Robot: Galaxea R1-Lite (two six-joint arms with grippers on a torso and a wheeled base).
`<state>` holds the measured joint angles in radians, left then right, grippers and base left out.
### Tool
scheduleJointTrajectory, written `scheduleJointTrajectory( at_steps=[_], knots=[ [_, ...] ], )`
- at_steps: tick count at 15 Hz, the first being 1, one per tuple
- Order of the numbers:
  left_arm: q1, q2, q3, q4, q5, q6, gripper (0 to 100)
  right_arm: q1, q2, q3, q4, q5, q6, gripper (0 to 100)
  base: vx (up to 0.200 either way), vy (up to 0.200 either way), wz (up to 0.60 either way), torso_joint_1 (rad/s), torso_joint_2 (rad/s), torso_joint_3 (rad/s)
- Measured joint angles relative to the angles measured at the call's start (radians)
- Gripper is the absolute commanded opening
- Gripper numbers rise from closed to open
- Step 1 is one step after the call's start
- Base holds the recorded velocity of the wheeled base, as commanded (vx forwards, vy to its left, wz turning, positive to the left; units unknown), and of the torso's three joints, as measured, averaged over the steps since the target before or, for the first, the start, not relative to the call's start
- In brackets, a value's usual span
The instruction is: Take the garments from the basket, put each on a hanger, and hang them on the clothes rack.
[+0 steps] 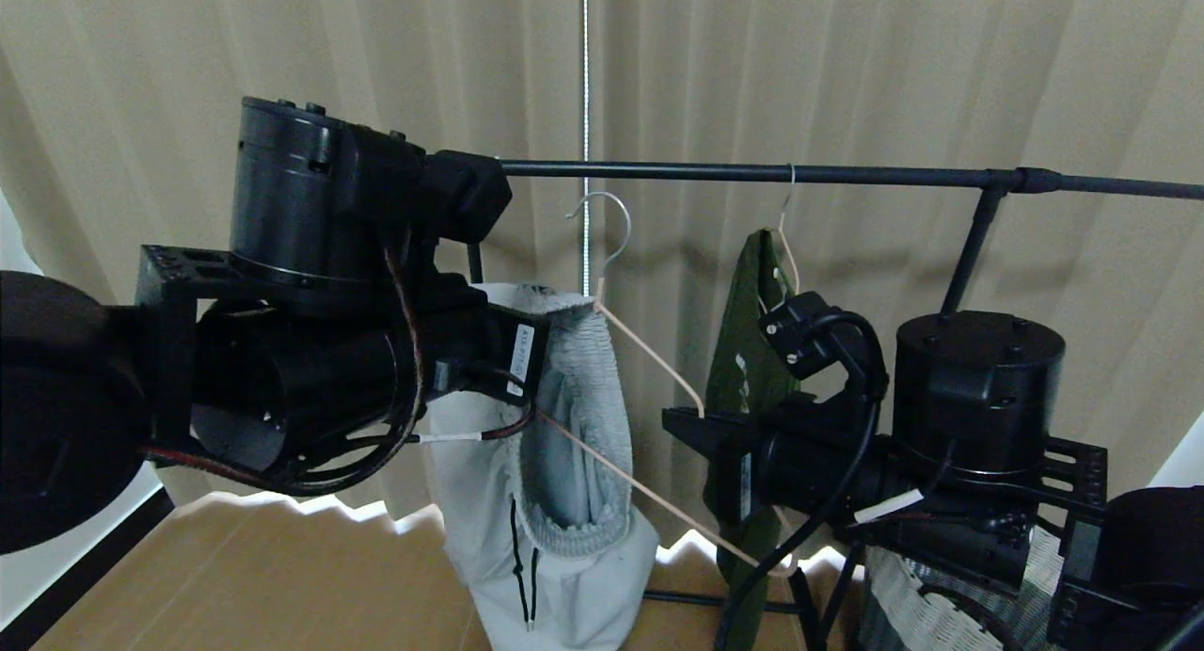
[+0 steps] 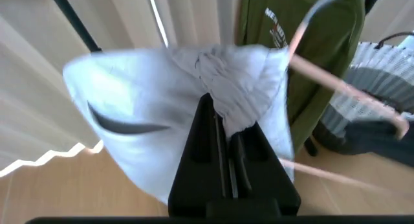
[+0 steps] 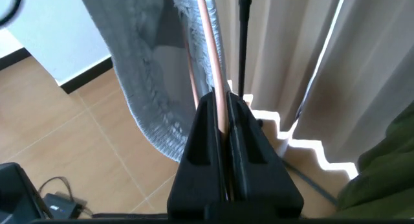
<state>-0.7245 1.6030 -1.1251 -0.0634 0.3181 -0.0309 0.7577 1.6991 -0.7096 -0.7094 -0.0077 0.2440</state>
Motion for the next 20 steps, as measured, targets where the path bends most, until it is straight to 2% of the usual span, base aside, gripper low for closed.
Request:
scheduleJointTrajectory(
  at_steps=[3,5,6,10,13,18,20],
  knots=[
    [0.001,-0.013,0.024,-0.013,-0.057,0.008,0,-0.007,-0.035,0.011,0.000,0.004,-0.026,0,0.000,0.000,0.00,0.000,0.00,0.000],
    [-0.001,-0.017,0.034,-0.017,-0.065,0.029,0,-0.008,-0.059,0.023,0.000,0.008,-0.028,0,0.000,0.000,0.00,0.000,0.00,0.000],
    [-0.001,-0.019,0.040,-0.017,-0.066,0.037,100,-0.008,-0.073,0.029,0.000,0.009,-0.030,0,0.000,0.000,0.00,0.000,0.00,0.000],
    [-0.023,-0.023,0.048,-0.024,-0.066,0.039,100,-0.008,-0.117,0.044,-0.002,0.020,-0.055,0,0.000,0.000,0.00,0.000,0.00,0.000],
    [-0.027,-0.029,0.090,-0.116,-0.071,0.044,100,-0.016,-0.134,0.045,-0.031,0.023,-0.065,0,0.000,0.000,0.00,0.000,0.00,0.000],
    [-0.011,-0.095,0.268,-0.289,-0.079,0.125,100,-0.130,-0.149,0.046,-0.030,0.090,-0.168,0,0.000,0.000,0.00,0.000,0.00,0.000],
    [0.023,-0.146,0.326,-0.313,-0.143,0.178,100,-0.186,-0.159,0.046,0.007,0.143,-0.232,0,0.000,0.000,0.00,0.000,0.00,0.000]
  ],
)
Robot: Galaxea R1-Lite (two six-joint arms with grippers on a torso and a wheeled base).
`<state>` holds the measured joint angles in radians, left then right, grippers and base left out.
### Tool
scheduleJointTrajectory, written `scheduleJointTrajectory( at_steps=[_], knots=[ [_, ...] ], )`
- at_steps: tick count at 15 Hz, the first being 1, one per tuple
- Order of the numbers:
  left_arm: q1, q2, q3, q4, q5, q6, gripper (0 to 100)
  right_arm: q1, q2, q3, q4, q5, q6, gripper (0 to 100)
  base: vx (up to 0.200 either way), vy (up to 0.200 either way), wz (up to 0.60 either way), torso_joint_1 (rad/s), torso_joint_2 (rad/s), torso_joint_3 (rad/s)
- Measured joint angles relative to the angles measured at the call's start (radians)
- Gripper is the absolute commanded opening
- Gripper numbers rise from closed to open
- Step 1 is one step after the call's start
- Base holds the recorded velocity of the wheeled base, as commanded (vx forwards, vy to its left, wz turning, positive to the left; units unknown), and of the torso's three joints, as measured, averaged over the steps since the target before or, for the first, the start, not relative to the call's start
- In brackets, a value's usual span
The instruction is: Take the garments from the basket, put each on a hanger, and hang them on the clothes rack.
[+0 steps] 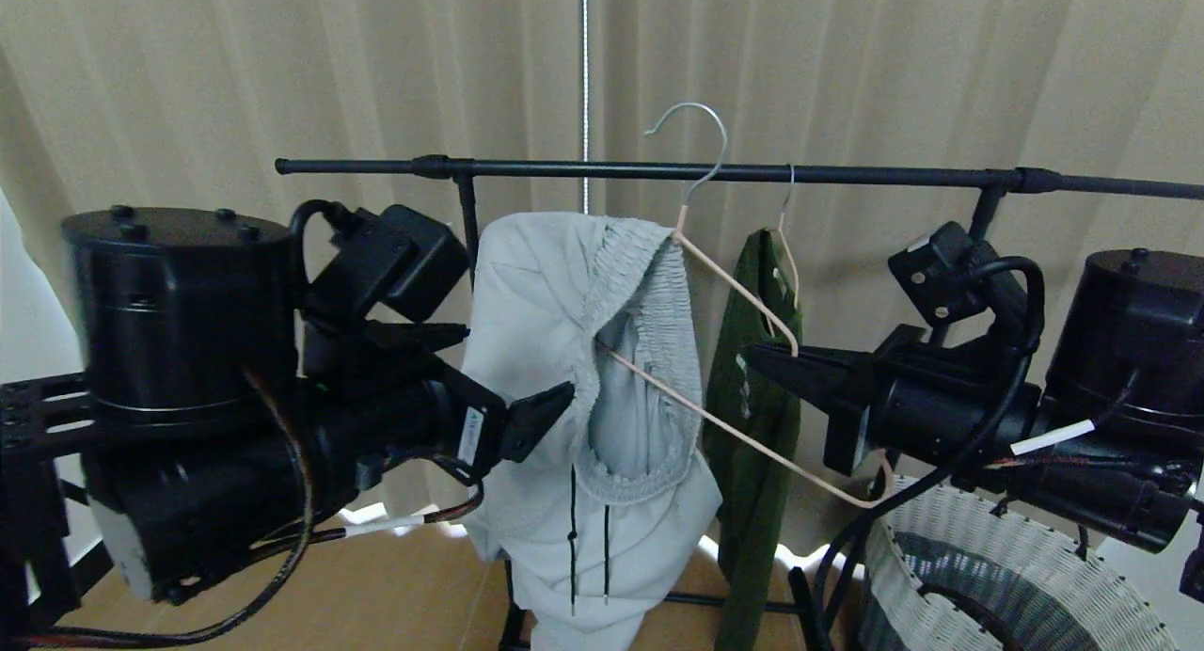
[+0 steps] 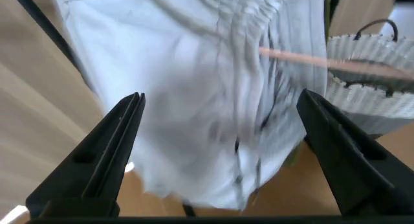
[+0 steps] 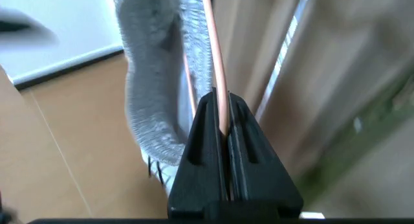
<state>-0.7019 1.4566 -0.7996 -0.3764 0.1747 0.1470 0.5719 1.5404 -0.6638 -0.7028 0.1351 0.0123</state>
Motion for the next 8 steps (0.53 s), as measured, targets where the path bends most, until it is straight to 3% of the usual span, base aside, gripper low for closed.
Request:
scheduleJointTrajectory(
  at_steps=[2,5,8],
  knots=[
    [0.067,-0.060,0.045,-0.020,-0.086,0.070,100,-0.030,-0.009,0.000,0.039,0.030,-0.012,0,0.000,0.000,0.00,0.000,0.00,0.000],
    [0.165,-0.110,0.080,-0.109,-0.189,0.235,100,-0.037,-0.024,0.017,0.066,0.118,-0.019,0,0.000,0.000,0.00,0.000,0.00,0.000],
    [0.231,-0.111,0.095,-0.137,-0.411,0.443,100,-0.039,-0.031,0.038,0.059,0.167,-0.020,0,0.000,0.000,0.00,0.000,0.00,0.000]
  ],
)
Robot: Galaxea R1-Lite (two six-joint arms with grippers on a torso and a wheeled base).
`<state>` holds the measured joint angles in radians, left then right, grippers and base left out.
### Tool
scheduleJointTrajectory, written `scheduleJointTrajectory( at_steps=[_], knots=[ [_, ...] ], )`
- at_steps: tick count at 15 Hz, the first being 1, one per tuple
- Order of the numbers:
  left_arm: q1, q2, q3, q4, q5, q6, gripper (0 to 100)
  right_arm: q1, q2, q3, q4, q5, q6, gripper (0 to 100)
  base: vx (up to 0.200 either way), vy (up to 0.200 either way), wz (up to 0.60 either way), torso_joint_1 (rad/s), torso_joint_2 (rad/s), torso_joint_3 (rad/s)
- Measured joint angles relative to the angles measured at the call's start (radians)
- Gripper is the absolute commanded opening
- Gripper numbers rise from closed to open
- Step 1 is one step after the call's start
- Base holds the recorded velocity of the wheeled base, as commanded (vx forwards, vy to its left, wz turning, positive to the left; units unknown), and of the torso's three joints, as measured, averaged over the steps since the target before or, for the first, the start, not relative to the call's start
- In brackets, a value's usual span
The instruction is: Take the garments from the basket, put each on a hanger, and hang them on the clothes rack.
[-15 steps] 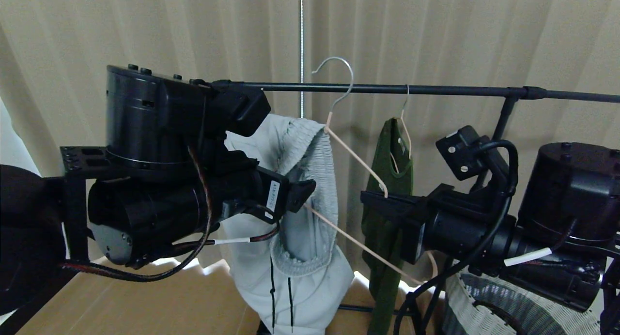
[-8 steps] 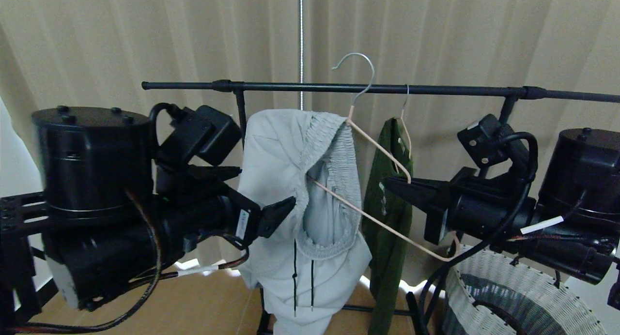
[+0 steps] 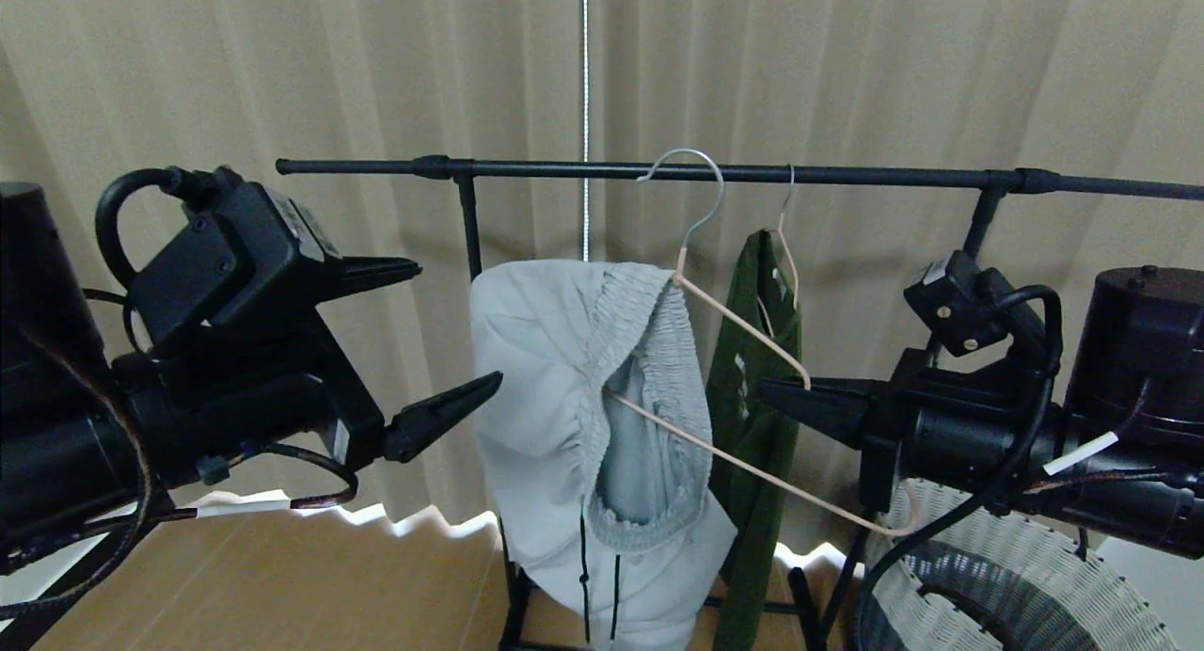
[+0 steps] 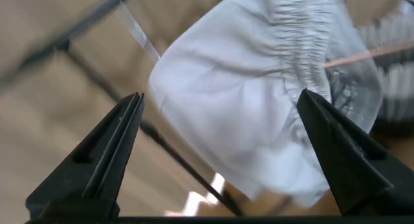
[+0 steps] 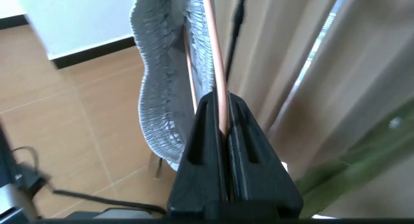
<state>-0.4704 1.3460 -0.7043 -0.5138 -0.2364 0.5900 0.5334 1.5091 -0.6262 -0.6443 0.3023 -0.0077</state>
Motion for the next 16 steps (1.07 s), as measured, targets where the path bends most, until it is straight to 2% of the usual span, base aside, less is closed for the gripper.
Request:
scheduleJointTrajectory(
  at_steps=[3,5,7,13,14,16],
  knots=[
    [0.029,0.047,-0.026,-0.037,-0.031,0.105,100,0.004,-0.002,0.004,0.000,0.045,0.000,0,0.000,0.000,0.00,0.000,0.00,0.000],
    [0.033,0.090,-0.042,-0.087,-0.032,0.139,100,0.013,-0.001,0.005,0.002,0.069,0.000,0,0.000,0.000,0.00,0.000,0.00,0.000],
    [0.034,0.131,-0.069,-0.096,-0.032,0.180,100,0.040,-0.001,0.005,0.002,0.079,0.000,0,0.000,0.000,0.00,0.000,0.00,0.000],
    [0.034,0.205,-0.128,-0.098,-0.031,0.204,100,0.098,-0.002,0.003,-0.001,0.087,-0.006,0,0.000,0.000,0.00,0.000,0.00,0.000],
    [0.034,0.210,-0.131,-0.098,-0.032,0.204,0,0.103,-0.002,0.004,-0.002,0.107,-0.020,0,0.000,0.000,0.00,0.000,0.00,0.000],
    [0.032,0.217,-0.134,-0.098,-0.032,0.206,0,0.105,-0.004,0.004,-0.002,0.134,-0.041,0,0.000,0.000,0.00,0.000,0.00,0.000]
  ],
)
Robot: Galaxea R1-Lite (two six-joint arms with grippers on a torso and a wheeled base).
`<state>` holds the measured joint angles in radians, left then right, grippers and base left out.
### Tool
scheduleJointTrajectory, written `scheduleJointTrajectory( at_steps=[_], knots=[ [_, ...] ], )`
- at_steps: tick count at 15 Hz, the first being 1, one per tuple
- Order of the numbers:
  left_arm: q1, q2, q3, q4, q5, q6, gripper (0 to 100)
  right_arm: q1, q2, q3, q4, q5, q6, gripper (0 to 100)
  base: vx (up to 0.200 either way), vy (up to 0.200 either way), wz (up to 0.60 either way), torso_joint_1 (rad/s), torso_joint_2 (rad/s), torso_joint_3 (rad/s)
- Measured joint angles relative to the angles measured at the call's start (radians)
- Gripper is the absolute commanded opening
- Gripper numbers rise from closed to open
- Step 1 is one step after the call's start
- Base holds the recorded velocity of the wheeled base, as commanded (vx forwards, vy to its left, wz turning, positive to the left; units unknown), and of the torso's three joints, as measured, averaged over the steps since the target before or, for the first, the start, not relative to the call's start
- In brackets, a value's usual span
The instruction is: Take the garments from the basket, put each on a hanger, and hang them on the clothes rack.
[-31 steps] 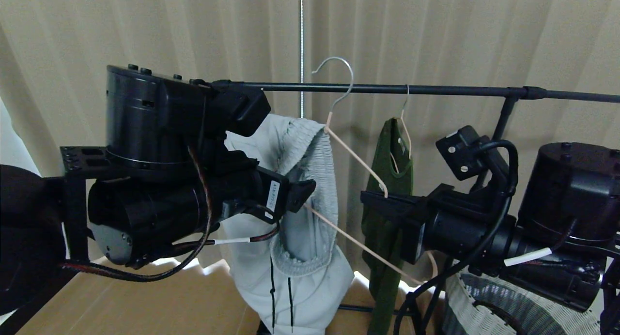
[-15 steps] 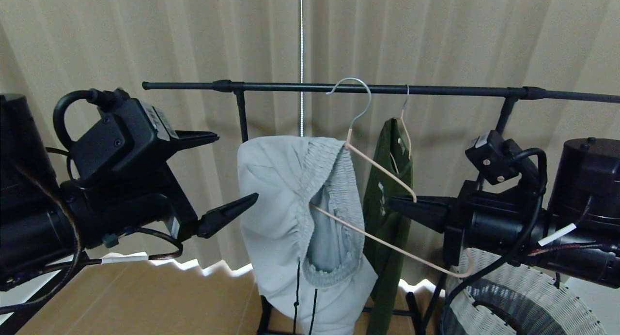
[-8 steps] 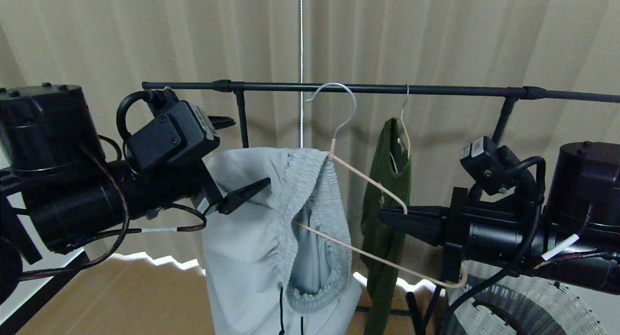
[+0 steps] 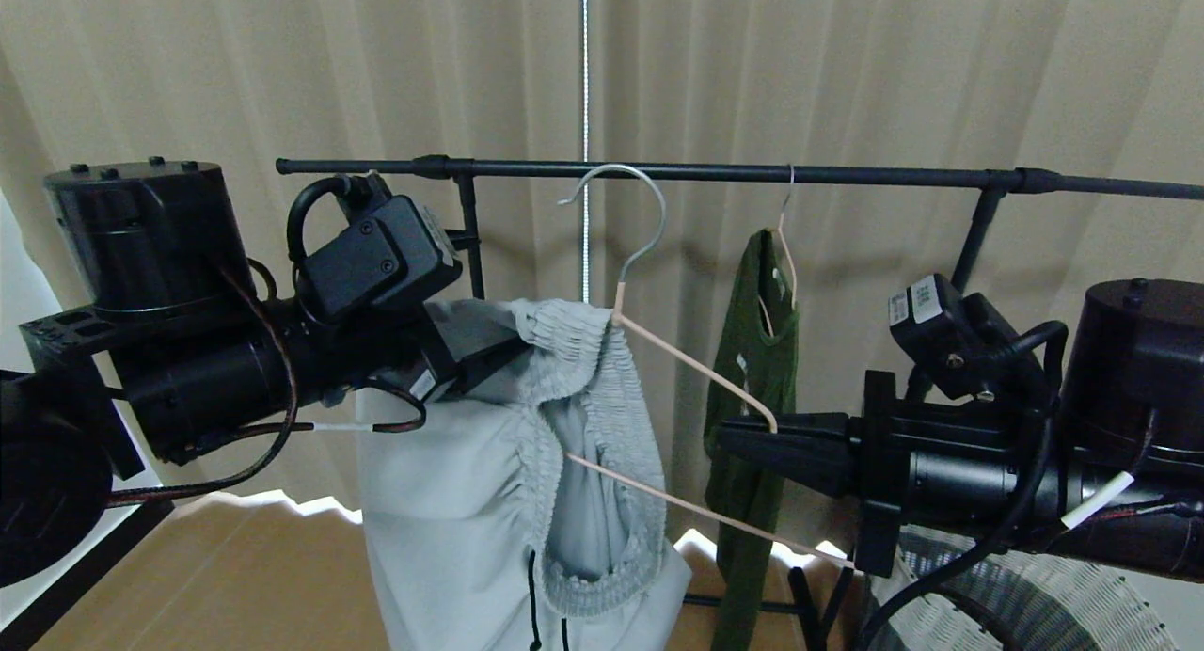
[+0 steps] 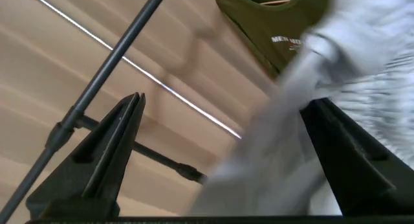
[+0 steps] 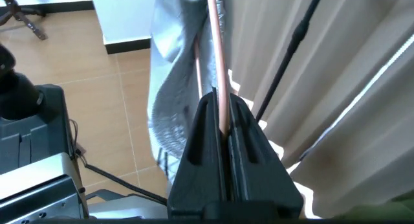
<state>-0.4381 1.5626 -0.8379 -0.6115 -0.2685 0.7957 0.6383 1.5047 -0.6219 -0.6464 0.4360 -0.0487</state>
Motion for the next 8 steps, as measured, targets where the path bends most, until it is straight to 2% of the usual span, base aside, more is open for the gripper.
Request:
scheduleJointTrajectory(
  at_steps=[8],
  knots=[
    [0.002,0.005,0.021,-0.007,0.001,-0.005,0,0.000,-0.005,0.001,-0.003,0.002,-0.007,0,0.000,0.000,0.00,0.000,0.00,0.000]
  ],
)
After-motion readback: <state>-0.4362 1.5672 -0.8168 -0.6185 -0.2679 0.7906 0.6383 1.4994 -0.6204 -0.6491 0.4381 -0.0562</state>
